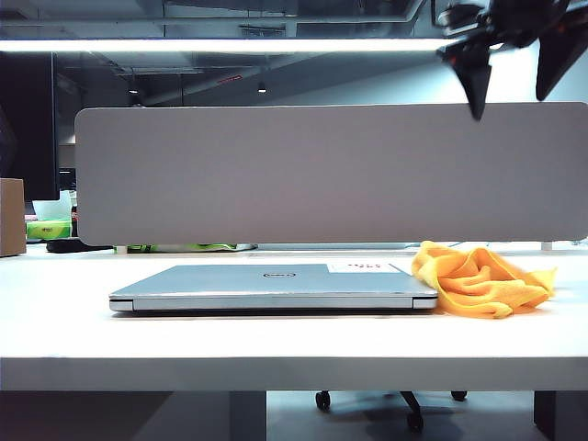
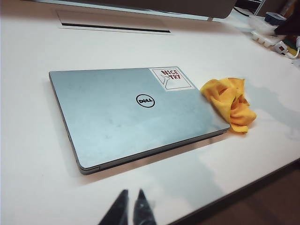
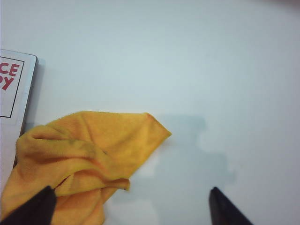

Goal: Pick up the rag and use it to wipe the water off the lid of the laptop on the table.

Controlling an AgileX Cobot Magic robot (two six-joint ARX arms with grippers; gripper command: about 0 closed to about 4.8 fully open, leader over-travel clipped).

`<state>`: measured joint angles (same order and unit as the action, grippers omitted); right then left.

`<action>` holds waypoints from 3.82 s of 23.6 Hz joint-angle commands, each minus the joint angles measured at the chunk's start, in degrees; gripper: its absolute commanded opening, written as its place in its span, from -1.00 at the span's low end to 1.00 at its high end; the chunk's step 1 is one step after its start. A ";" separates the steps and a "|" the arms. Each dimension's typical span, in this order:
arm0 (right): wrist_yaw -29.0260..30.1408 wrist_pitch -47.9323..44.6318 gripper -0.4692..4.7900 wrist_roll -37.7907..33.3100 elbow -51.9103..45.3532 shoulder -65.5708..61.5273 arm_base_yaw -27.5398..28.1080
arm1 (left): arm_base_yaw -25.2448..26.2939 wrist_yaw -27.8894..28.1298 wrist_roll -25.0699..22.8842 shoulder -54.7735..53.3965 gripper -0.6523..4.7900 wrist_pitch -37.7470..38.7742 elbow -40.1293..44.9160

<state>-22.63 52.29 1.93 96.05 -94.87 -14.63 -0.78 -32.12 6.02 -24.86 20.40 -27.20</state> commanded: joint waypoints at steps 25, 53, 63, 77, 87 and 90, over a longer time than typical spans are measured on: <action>17.64 -46.38 -0.83 -3.30 -51.78 55.01 1.03 | 0.02 8.63 2.99 8.55 -0.68 -1.57 1.86; 33.22 -40.70 -0.82 -7.28 -66.90 63.56 0.24 | 0.11 28.46 -0.24 24.35 -0.68 -13.84 23.50; 31.26 -41.09 -0.04 -7.28 -68.41 59.69 0.33 | 0.09 28.68 -1.51 24.33 -0.68 -14.95 26.75; 29.22 -41.83 -0.06 -0.85 -68.76 56.04 0.92 | 0.02 28.26 -1.51 24.33 -0.68 -14.88 26.75; 27.26 -54.47 -0.06 4.52 -76.37 76.63 9.86 | 0.00 28.24 -1.51 24.33 -0.68 -14.75 26.75; 27.34 -57.44 -0.06 4.07 -79.97 82.79 12.63 | 0.02 28.26 -1.51 24.33 -0.68 -14.73 26.75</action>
<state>4.69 -2.33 6.07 16.95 -13.58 -2.48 -0.71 -3.66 4.69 -0.49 6.24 -0.14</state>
